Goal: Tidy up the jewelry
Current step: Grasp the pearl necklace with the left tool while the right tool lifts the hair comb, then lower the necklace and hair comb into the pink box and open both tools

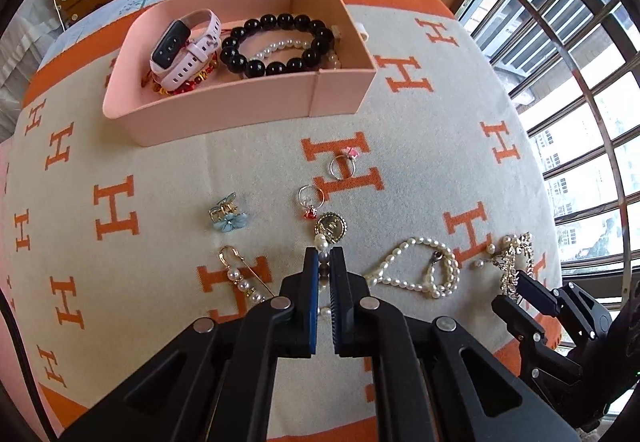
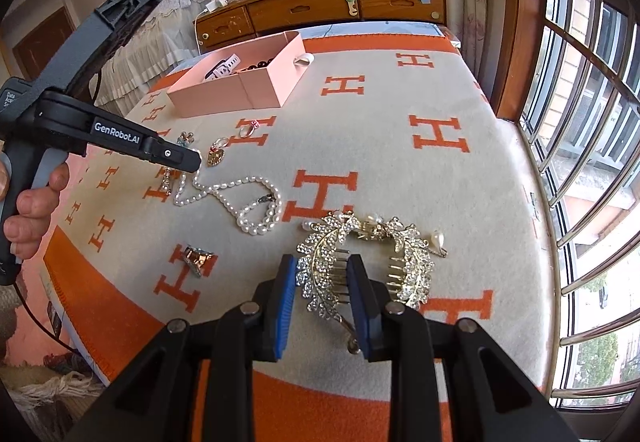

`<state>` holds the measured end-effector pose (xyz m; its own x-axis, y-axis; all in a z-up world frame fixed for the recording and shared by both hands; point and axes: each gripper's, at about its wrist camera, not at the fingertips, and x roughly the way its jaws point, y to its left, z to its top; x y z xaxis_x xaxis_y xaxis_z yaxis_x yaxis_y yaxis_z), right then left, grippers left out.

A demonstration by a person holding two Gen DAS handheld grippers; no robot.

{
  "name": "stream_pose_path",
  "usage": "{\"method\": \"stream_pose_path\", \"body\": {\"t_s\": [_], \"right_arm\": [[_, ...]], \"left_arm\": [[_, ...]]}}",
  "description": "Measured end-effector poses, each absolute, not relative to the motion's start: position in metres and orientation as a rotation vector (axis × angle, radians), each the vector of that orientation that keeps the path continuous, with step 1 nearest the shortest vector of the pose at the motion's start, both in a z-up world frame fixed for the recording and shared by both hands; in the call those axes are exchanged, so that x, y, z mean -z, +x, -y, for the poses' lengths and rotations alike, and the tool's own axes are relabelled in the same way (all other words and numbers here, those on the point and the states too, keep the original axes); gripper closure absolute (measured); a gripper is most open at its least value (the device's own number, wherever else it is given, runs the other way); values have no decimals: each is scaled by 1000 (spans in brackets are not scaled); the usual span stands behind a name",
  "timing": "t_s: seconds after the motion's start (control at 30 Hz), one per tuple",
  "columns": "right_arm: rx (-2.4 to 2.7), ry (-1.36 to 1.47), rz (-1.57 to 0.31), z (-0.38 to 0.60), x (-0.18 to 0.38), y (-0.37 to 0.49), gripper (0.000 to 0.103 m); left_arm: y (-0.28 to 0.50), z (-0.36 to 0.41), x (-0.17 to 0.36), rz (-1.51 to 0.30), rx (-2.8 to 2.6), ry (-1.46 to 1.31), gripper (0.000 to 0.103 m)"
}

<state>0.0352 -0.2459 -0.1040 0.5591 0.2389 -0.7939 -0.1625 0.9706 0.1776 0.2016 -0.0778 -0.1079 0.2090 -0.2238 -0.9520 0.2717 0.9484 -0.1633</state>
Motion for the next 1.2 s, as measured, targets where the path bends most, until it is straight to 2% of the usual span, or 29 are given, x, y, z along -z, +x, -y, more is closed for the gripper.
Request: {"method": "stream_pose_path", "body": {"t_s": [0.43, 0.83, 1.0, 1.2], "right_arm": [[-298, 114, -799, 231, 28, 54, 77], [-372, 143, -664, 202, -43, 124, 77], [-364, 154, -662, 194, -45, 156, 77], [-361, 158, -718, 188, -21, 182, 77]], "left_arm": [[187, 54, -7, -1069, 422, -29, 100], [226, 29, -112, -834, 329, -46, 100], [258, 32, -116, -796, 280, -43, 100], [304, 49, -61, -856, 260, -40, 100]]}}
